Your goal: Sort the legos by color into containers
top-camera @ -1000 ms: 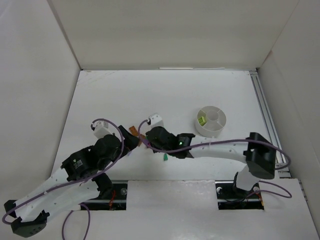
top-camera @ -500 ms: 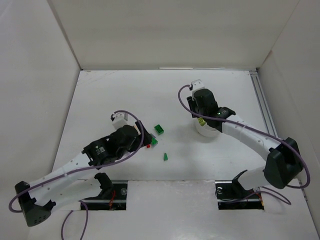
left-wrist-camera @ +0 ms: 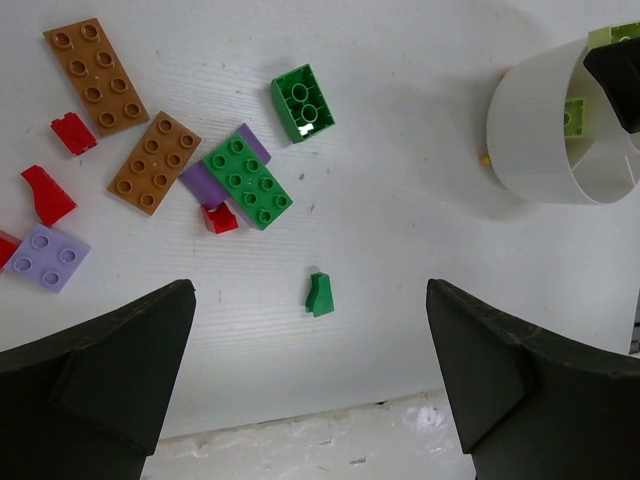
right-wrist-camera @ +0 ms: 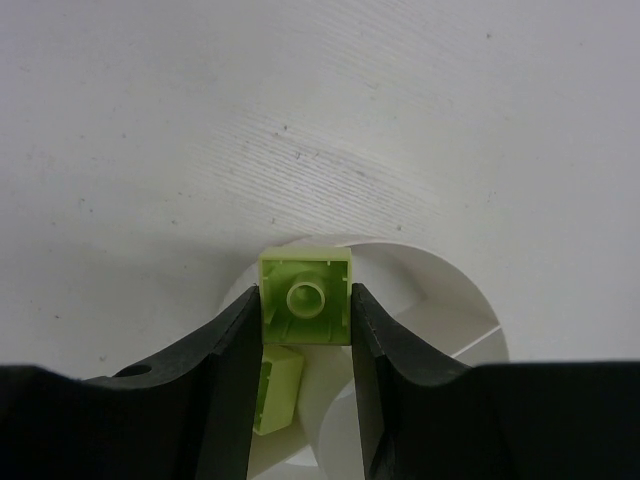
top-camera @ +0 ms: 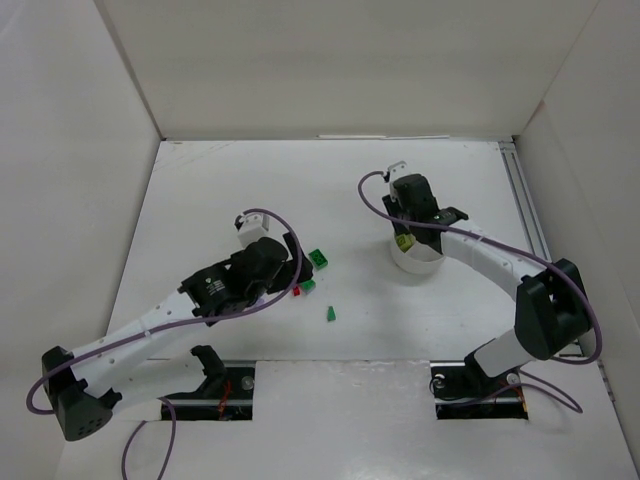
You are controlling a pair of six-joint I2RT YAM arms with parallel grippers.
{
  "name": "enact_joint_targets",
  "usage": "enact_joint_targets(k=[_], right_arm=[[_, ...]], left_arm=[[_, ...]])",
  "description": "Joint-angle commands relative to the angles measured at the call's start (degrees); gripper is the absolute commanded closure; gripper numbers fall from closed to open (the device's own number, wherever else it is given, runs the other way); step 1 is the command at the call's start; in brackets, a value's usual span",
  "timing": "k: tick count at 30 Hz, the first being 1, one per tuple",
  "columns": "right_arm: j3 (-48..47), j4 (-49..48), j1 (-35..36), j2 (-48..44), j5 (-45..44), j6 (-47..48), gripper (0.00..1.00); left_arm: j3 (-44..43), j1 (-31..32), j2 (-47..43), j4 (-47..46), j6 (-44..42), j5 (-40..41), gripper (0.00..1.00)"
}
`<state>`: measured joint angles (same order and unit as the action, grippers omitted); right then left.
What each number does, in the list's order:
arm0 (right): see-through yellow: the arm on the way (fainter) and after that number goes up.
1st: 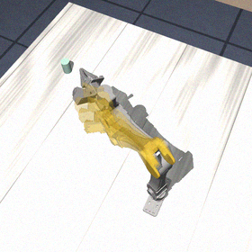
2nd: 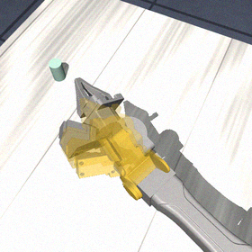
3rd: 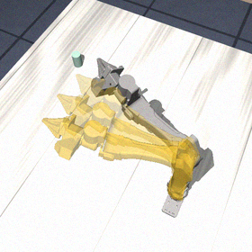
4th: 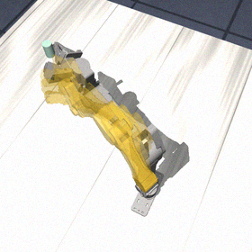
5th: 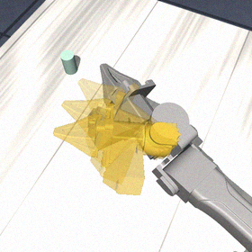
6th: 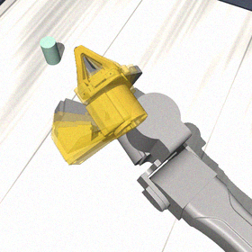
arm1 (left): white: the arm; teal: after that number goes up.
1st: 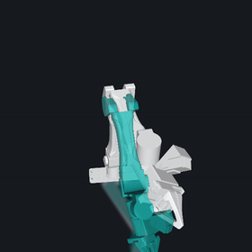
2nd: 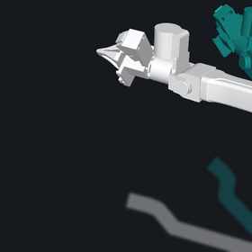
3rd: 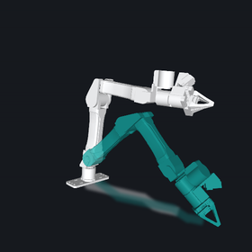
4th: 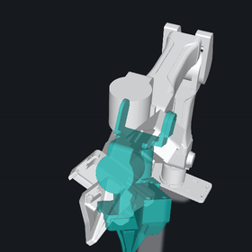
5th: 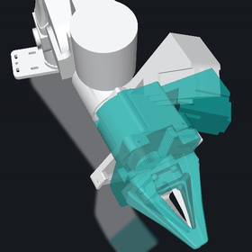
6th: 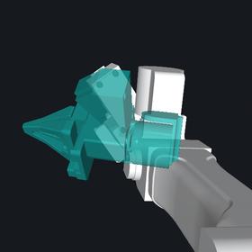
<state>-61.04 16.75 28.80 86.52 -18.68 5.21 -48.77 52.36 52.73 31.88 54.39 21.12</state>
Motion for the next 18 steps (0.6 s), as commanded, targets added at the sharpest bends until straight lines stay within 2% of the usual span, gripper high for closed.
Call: enact_joint_targets(k=[1,12,18], right_arm=[[-1.1,0.1,0.1,-1.3,0.5,0.8,0.75],[2.2,0.6,0.1,-3.5,1.2,-1.3,0.69],[4.2,0.6,0.1,-6.1,2.5,-1.9,0.58]], left_arm=[[-2.5,-0.9,-0.1,-1.3,-1.7,0.4,0.00],[-2.5,-1.5,-0.1,-1.3,-1.7,-0.1,0.00],[-3.0,-1.5,-0.1,-1.3,-1.7,-0.1,0.00]])
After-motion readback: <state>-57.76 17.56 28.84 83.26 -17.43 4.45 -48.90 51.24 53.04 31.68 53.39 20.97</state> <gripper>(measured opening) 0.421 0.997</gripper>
